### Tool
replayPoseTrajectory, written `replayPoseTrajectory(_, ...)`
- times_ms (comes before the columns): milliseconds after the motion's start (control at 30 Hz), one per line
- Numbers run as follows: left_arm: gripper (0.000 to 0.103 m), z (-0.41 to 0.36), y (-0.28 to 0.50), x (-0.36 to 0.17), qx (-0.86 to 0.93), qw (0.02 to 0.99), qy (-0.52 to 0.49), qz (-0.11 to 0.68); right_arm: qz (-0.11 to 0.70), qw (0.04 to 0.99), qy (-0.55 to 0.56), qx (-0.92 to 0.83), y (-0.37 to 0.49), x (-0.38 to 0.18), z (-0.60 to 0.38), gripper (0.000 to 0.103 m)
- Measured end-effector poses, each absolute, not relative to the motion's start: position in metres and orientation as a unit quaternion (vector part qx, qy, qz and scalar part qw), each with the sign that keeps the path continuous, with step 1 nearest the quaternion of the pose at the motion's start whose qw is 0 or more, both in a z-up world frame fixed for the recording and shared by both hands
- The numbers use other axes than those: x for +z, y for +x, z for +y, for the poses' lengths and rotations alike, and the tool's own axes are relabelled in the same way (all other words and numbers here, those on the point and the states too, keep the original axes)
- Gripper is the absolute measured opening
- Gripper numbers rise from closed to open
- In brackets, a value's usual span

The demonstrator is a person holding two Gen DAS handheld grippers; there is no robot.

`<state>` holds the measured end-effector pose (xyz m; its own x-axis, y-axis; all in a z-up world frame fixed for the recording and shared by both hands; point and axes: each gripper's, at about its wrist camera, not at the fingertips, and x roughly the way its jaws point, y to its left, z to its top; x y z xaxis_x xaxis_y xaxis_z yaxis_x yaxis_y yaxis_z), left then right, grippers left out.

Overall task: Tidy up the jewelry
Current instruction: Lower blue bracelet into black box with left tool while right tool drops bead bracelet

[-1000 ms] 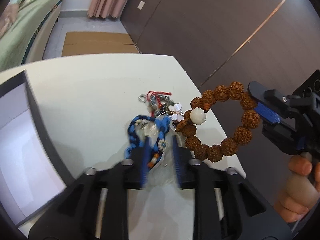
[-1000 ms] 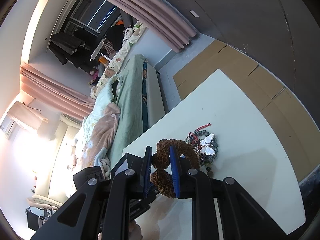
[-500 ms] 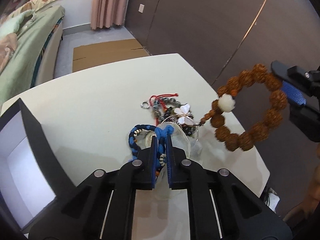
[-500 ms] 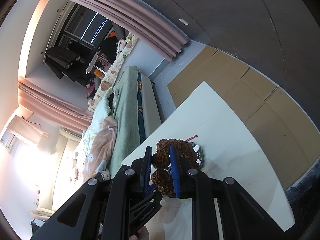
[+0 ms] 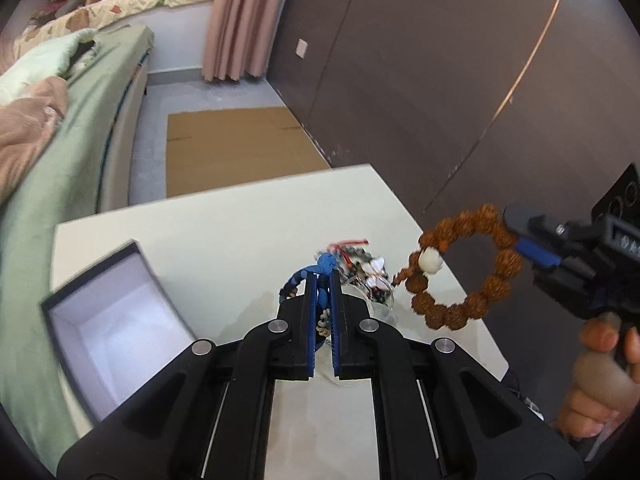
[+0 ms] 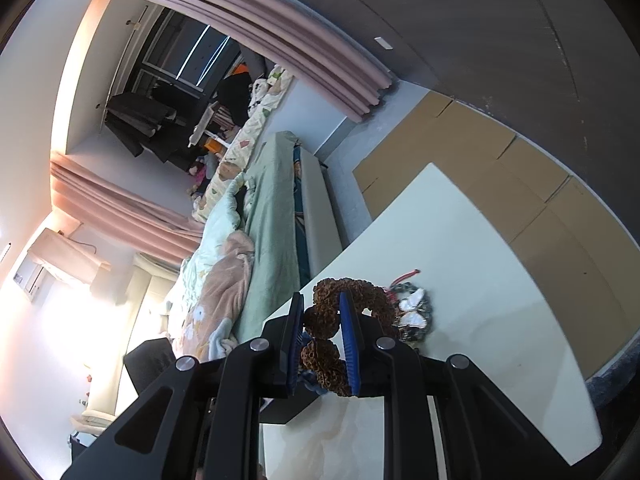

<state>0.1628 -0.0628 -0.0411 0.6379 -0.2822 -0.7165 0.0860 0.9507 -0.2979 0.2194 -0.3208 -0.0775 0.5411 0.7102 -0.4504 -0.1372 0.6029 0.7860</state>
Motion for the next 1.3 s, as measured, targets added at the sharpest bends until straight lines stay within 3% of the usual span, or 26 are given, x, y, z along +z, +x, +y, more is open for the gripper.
replayPoseTrajectory(433,0.009,0.006,0.123,-0.025,-0.056,0.913,-0.167,0.368,0.387,0.799,0.33,0.322,0.206,-0.061,-0.273,0.018)
replayPoseTrajectory(467,0.02,0.014,0.121,-0.029,-0.055,0.912,-0.175,0.368,0.384,0.799,0.325,0.329,0.203,-0.06,-0.267,0.018)
replayPoseTrajectory(500,0.04,0.021,0.119,-0.033,-0.05,0.91,-0.186,0.368,0.382,0.8,0.321,0.334,0.201,-0.058,-0.263,0.018)
replayPoseTrajectory(533,0.046,0.028,0.116,-0.036,-0.044,0.908,-0.196,0.368,0.379,0.801,0.316,0.339,0.198,-0.056,-0.258,0.018)
replayPoseTrajectory(667,0.05,0.051,0.108,-0.035,-0.021,0.911,-0.199,0.36,0.37,0.805,0.294,0.357,0.186,-0.05,-0.237,0.018)
replayPoseTrajectory(767,0.074,0.067,0.104,-0.032,-0.009,0.912,-0.209,0.353,0.36,0.808,0.277,0.375,0.182,-0.043,-0.217,0.018)
replayPoseTrajectory(900,0.091,0.087,0.097,-0.027,0.013,0.915,-0.212,0.343,0.351,0.808,0.265,0.393,0.18,-0.033,-0.194,0.018)
replayPoseTrajectory(1133,0.098,0.128,0.079,-0.02,0.049,0.914,-0.247,0.319,0.368,0.785,0.253,0.429,0.191,-0.032,-0.141,0.019)
replayPoseTrajectory(1200,0.098,0.138,0.076,-0.021,0.057,0.911,-0.259,0.316,0.381,0.781,0.239,0.433,0.194,-0.038,-0.124,0.023)
replayPoseTrajectory(1267,0.098,0.143,0.074,-0.022,0.062,0.91,-0.264,0.314,0.398,0.777,0.235,0.427,0.197,-0.045,-0.118,0.073)
replayPoseTrajectory(1300,0.098,0.144,0.074,-0.023,0.064,0.91,-0.264,0.313,0.393,0.78,0.243,0.421,0.196,-0.048,-0.122,0.074)
